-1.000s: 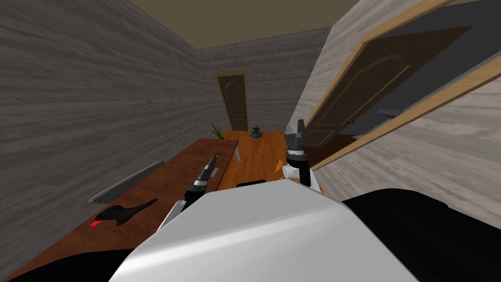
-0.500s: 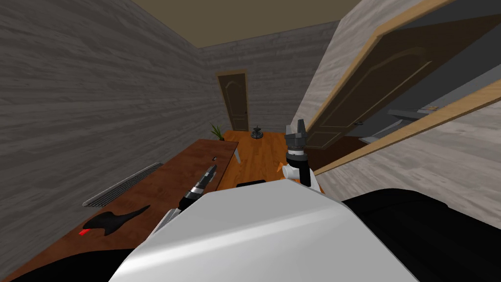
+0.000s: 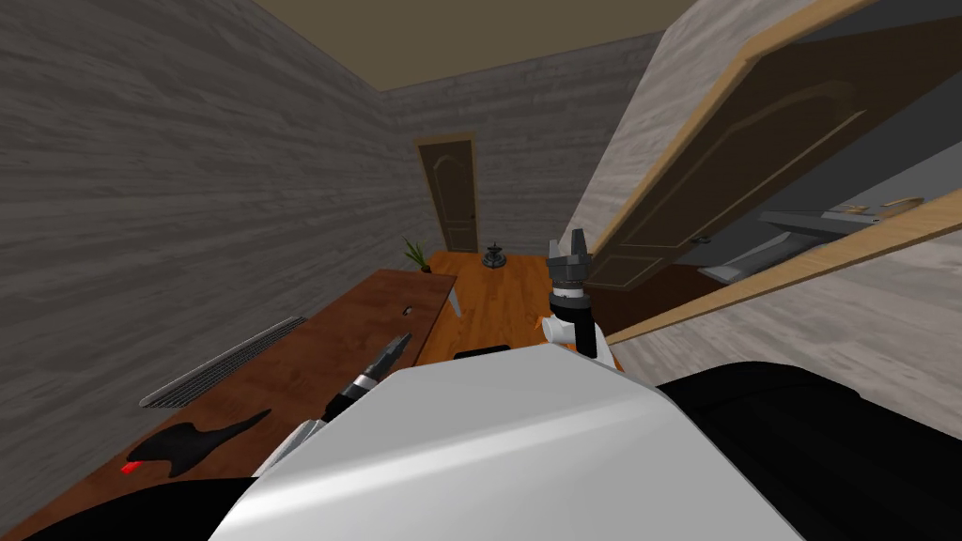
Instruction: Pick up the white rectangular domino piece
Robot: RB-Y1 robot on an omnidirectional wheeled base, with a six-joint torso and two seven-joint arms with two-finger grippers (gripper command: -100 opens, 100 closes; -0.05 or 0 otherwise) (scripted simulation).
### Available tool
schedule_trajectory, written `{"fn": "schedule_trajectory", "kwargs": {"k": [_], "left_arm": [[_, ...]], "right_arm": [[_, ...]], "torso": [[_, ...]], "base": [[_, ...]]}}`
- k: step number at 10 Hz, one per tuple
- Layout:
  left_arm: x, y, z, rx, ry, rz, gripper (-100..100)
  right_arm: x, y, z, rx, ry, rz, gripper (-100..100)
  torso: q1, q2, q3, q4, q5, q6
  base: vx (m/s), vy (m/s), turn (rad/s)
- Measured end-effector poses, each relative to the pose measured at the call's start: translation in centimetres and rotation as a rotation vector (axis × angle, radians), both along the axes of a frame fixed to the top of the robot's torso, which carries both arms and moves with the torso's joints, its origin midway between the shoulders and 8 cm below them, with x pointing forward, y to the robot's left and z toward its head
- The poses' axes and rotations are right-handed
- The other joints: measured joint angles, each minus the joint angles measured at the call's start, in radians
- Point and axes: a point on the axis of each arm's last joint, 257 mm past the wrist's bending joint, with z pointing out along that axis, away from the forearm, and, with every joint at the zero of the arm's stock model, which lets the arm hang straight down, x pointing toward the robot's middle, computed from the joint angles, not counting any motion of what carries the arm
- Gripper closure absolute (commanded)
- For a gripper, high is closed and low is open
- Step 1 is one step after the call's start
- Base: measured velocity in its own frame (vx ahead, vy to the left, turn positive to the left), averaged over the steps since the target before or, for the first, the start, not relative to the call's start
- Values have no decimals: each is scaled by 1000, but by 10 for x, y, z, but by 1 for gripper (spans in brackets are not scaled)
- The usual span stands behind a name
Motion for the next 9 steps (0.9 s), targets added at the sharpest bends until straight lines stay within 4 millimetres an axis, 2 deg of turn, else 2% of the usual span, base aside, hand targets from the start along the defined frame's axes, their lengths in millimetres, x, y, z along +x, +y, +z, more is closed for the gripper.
{"fn": "schedule_trajectory", "kwargs": {"k": [2, 8, 9], "left_arm": [[-19, 23, -30, 57, 82, -1, -100], [-77, 73, -83, 183, 273, -11, -100], [-89, 86, -92, 216, 315, -19, -100]], "right_arm": [[0, 0, 0, 0, 0, 0, 0], [0, 0, 0, 0, 0, 0, 0], [0, 0, 0, 0, 0, 0, 0]], "torso": [[0, 0, 0, 0, 0, 0], [0, 2, 1, 0, 0, 0], [-1, 0, 0, 0, 0, 0]], "base": [[104, -51, 10], [91, -45, -7], [97, -46, -9]]}}
